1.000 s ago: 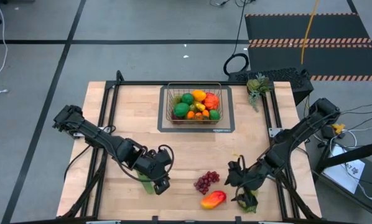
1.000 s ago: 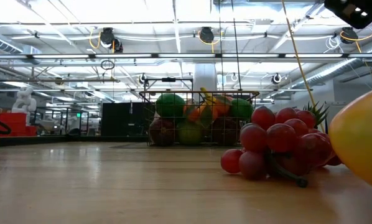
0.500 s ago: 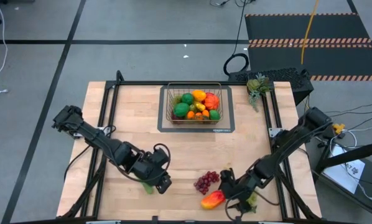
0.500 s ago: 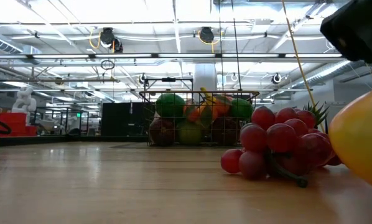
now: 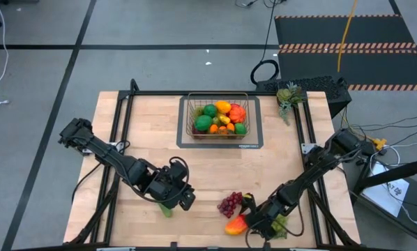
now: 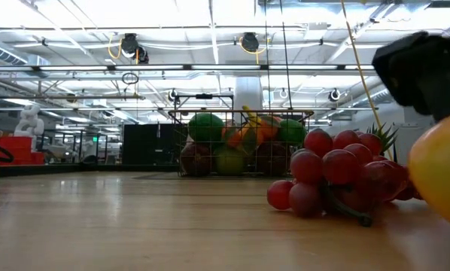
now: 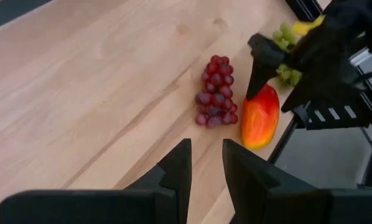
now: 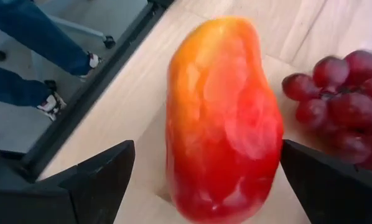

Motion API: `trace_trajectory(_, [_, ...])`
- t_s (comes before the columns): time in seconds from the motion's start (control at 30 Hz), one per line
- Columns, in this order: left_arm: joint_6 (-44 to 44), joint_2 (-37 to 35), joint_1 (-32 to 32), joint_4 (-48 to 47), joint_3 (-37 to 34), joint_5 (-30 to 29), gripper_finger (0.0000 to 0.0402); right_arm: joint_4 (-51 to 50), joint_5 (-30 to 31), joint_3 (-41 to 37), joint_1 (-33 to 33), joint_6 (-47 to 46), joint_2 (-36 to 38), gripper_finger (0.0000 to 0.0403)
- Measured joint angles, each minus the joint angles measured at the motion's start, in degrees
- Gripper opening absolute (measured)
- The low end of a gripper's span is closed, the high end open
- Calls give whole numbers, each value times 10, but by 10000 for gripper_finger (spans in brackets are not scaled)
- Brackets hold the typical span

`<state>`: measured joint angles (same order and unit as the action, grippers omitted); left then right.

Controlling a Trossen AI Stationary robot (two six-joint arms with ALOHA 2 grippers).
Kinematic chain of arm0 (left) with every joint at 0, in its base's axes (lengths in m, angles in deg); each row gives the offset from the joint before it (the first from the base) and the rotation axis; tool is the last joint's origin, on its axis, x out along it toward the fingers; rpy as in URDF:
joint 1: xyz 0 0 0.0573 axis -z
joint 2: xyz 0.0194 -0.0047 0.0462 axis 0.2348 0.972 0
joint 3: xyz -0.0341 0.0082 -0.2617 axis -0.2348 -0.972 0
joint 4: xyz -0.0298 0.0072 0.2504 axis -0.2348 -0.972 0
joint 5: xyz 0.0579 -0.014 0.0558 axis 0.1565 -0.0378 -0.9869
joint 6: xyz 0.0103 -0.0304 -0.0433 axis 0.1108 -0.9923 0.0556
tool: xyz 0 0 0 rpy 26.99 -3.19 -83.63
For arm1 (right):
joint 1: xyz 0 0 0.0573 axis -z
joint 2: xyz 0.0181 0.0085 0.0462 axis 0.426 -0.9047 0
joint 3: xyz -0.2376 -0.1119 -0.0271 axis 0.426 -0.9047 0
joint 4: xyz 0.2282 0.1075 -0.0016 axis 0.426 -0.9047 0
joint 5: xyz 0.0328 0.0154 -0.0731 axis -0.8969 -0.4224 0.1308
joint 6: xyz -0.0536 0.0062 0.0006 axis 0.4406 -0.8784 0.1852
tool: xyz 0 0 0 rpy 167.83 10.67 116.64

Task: Build produce basket
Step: Put the red mango into the brown wire basket

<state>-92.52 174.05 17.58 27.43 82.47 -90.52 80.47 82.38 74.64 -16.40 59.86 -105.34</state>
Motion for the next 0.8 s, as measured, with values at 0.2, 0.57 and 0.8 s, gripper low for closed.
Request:
trace_trajectory(0.2, [-1,0,0,-1,0,-4,90,19,0,0,5,4,-27,393])
trace_trajectory(0.57, [4,0,-1,-4,0,-4,90,19,13,0,11,10,-27,330])
trace_trajectory(0.8, [17,0,-1,-4,0,-5,90,14,11,0,11,7,-19,277])
